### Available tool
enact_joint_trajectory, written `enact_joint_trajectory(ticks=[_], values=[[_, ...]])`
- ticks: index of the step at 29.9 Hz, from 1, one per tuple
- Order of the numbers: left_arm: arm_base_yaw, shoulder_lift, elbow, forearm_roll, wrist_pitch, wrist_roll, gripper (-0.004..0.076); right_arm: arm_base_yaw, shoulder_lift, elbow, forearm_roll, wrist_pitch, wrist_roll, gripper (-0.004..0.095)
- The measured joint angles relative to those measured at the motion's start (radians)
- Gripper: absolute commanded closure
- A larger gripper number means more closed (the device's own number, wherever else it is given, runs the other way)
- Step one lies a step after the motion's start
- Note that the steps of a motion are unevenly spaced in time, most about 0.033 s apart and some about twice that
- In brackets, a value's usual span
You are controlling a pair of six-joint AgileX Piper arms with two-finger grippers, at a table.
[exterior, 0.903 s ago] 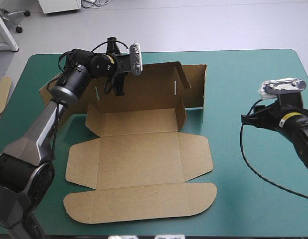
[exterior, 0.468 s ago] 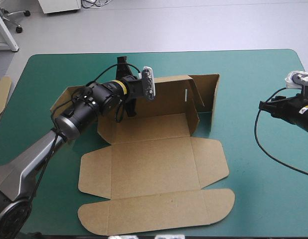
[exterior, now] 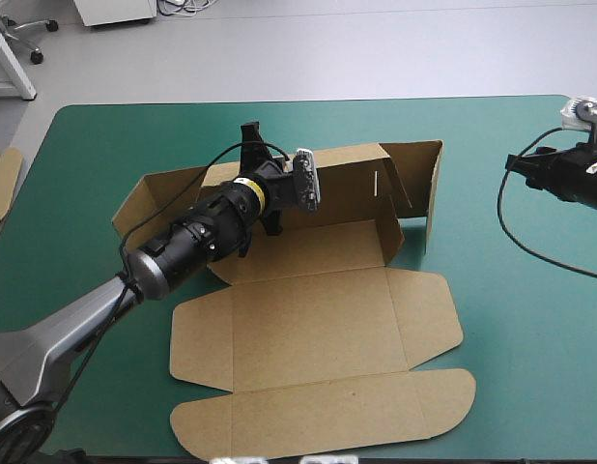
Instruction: Fold the box
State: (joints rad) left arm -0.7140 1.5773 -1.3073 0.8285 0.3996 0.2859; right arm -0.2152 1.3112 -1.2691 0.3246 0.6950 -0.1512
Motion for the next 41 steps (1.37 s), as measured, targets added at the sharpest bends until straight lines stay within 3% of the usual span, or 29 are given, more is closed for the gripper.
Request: enact_joint_trajectory(ticks=[4, 9, 15, 24, 31, 41], values=[[-0.034, 0.000, 0.056, 0.300, -0.007, -0.275, 0.0738, -0.087, 0.085, -0.003, 0.266, 0.029, -0.178, 0.0428], [-0.089, 0.000, 0.094, 0.566, -0.022, -0.472, 0.0738, -0.119, 0.179, -0.012, 0.434, 0.068, -0.305, 0.0428], [-0.107, 0.000, 0.113, 0.668, -0.071, -0.509, 0.0738, -0.119, 0.290, -0.106, 0.461, 0.134, -0.328, 0.0428], [-0.107, 0.025, 0.114, 0.637, -0.057, -0.560, 0.0738, -0.120, 0.421, -0.228, 0.530, 0.199, -0.343, 0.0428], [-0.107, 0.053, 0.108, 0.662, -0.048, -0.583, 0.0738, -0.120, 0.505, -0.239, 0.622, 0.247, -0.385, 0.0428], [-0.107, 0.061, 0.108, 0.739, -0.034, -0.708, 0.0738, -0.073, 0.539, -0.241, 0.633, 0.259, -0.421, 0.0428]])
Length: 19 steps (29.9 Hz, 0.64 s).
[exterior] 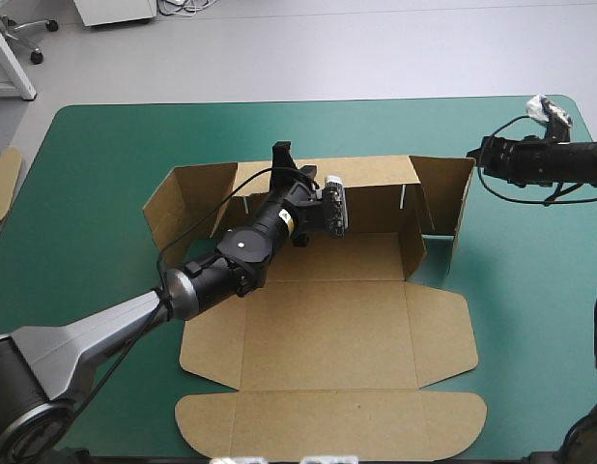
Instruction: Fold the box
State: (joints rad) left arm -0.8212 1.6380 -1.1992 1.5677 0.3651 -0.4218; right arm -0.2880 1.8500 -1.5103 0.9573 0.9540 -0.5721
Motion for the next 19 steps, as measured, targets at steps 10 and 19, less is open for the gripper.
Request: enact_joint_trajectory(ticks=[10, 19], values=[[0.000, 0.028, 0.001, 0.107, 0.020, -0.072, 0.0738, 0.039, 0.003, -0.001, -0.002, 0.038, -0.032, 0.0472], [0.000, 0.028, 0.034, 0.171, 0.027, -0.088, 0.0738, 0.039, -0.017, 0.103, 0.049, 0.054, -0.113, 0.0494]])
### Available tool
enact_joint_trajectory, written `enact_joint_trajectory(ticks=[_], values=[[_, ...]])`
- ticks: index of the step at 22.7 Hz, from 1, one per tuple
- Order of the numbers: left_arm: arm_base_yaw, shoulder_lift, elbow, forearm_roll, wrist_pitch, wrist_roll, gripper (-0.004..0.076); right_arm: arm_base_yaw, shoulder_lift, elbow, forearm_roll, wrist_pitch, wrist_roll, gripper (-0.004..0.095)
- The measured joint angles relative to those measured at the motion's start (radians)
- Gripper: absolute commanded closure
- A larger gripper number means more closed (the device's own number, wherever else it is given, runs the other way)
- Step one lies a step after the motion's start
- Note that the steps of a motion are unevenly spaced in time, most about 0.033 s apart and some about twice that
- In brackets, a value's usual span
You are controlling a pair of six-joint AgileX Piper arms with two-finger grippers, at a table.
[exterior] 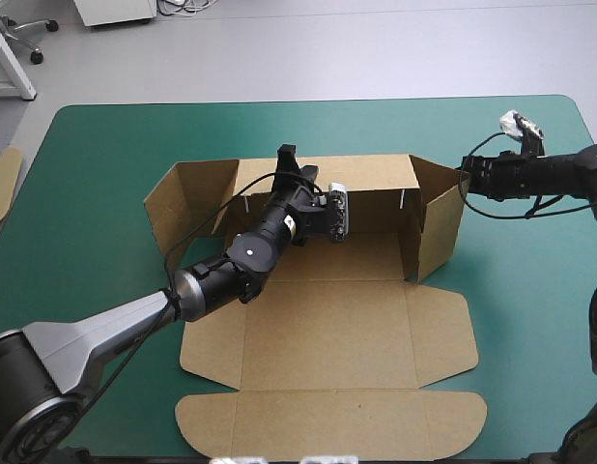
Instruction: Fold the box
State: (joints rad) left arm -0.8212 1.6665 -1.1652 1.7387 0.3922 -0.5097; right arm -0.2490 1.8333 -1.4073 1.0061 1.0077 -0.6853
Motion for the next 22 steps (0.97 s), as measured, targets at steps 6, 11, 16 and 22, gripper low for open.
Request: enact_joint_trajectory(ticks=[6, 11, 16, 22], values=[[-0.001, -0.002, 0.017, 0.039, 0.007, -0.066, 0.0738, 0.000, -0.088, 0.161, 0.132, -0.048, -0.140, 0.0495], [-0.001, -0.003, 0.017, 0.039, 0.007, -0.070, 0.0738, 0.000, -0.155, 0.253, 0.206, -0.065, -0.207, 0.0495], [-0.001, -0.003, 0.017, 0.039, 0.007, -0.070, 0.0738, 0.000, -0.290, 0.379, 0.264, -0.082, -0.294, 0.0495], [-0.001, -0.003, 0.017, 0.039, 0.006, -0.070, 0.0738, 0.053, -0.440, 0.539, 0.348, -0.159, -0.434, 0.0496]])
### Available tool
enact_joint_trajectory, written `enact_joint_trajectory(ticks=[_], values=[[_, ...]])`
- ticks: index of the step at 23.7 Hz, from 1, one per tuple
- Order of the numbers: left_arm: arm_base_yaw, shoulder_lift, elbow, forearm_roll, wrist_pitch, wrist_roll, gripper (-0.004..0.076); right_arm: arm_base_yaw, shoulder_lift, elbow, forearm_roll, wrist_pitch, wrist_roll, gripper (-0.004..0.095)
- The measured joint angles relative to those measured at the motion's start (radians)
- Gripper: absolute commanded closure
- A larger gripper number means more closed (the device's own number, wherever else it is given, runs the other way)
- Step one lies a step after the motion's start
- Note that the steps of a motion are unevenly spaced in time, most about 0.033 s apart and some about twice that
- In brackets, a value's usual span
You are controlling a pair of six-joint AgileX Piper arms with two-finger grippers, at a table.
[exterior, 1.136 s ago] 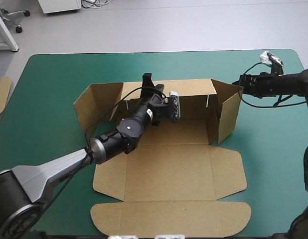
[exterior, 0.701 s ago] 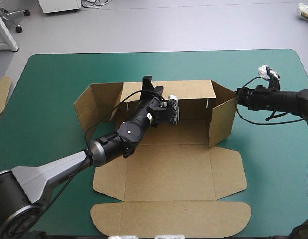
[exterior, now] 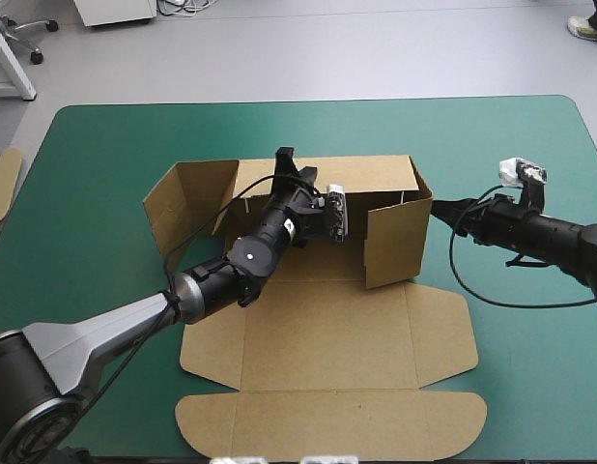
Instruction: Fold the box
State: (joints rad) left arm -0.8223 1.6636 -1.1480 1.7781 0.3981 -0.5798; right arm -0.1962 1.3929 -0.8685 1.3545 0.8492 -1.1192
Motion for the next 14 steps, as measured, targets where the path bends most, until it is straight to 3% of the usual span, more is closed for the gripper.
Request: enact_joint_trajectory(ticks=[6, 9, 14], values=[[0.000, 0.000, 0.001, 0.000, -0.001, -0.001, 0.0738, 0.179, -0.113, 0.021, -0.063, -0.223, -0.007, 0.0548], [0.000, 0.000, 0.002, 0.000, -0.002, -0.001, 0.0738, 0.229, -0.166, 0.021, -0.151, -0.263, 0.043, 0.0549], [0.000, 0.000, 0.002, 0.000, -0.002, -0.001, 0.0738, 0.312, -0.198, 0.021, -0.397, -0.325, 0.218, 0.0549]])
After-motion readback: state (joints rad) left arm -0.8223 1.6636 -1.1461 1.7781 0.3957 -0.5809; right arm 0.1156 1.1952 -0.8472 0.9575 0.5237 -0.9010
